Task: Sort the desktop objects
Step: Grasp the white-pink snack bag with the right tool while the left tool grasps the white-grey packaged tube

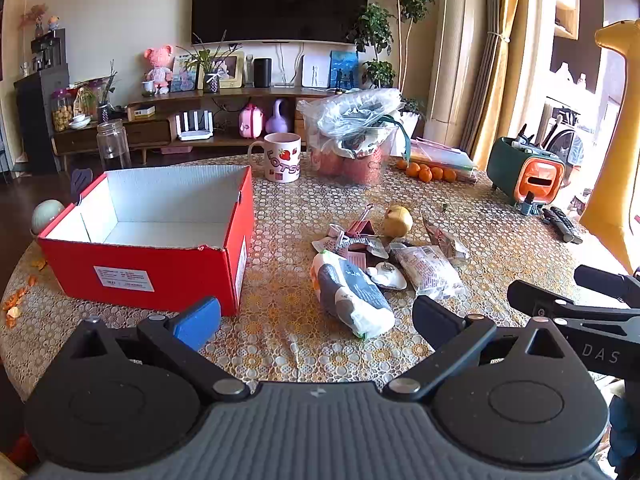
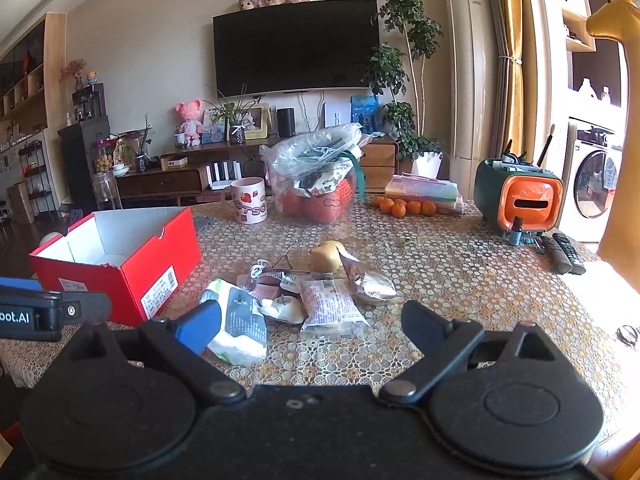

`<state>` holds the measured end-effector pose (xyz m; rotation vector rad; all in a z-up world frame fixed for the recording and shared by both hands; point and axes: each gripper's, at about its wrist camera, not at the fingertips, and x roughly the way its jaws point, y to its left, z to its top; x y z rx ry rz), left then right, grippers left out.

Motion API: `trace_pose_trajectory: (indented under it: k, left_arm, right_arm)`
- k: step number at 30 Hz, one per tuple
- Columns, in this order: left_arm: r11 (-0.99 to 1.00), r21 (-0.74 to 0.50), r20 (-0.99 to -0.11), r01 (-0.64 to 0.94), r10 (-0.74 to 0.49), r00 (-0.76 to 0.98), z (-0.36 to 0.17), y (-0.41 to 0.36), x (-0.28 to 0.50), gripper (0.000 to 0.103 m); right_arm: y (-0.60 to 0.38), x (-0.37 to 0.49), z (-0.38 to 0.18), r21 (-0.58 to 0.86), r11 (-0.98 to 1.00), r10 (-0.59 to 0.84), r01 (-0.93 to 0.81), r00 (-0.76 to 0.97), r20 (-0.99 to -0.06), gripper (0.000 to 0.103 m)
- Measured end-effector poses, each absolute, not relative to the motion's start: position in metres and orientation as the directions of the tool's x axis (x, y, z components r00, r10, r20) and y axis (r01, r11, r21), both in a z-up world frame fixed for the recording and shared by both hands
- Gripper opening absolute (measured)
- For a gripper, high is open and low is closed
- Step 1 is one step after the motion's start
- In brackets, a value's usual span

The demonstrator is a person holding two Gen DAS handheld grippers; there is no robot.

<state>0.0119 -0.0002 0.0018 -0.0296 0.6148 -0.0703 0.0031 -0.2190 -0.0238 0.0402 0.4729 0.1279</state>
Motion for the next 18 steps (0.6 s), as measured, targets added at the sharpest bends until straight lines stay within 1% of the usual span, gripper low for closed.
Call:
trace_pose_trajectory:
  k: [5,11,15,18]
  left_arm:
    - [0.997,-0.031,-0.590,0.076,-0.079,0.803,-0.004,-0.008,0.034,0.103]
    - [0.993,-0.022,-0.614,0.117,-0.105,0.782,-0.018,-0.017,0.059,0.103]
    - [0.991,-0.020,-0.630,0.136,-0.118,0.767,-0.028,-0.021,0.075,0.103]
    - [0.988,-0.025,-0.635,0.151,-0.133,0.761,-0.036,-0.024,0.085,0.103]
  right_arm:
    - [-0.223,0.028,-0.030,0.042,0.989,0.143,-0.140,0.873,-0.466,0.093]
    - [-0.229,0.062,-0.046,0.048,0.983,0.175,-0.175,0.841,-0.512,0.093]
    - [-0.234,0.086,-0.053,0.074,0.981,0.193,-0.182,0.826,-0.529,0.091]
    - [-0.234,0.102,-0.059,0.067,0.979,0.197,-0.192,0.817,-0.541,0.090]
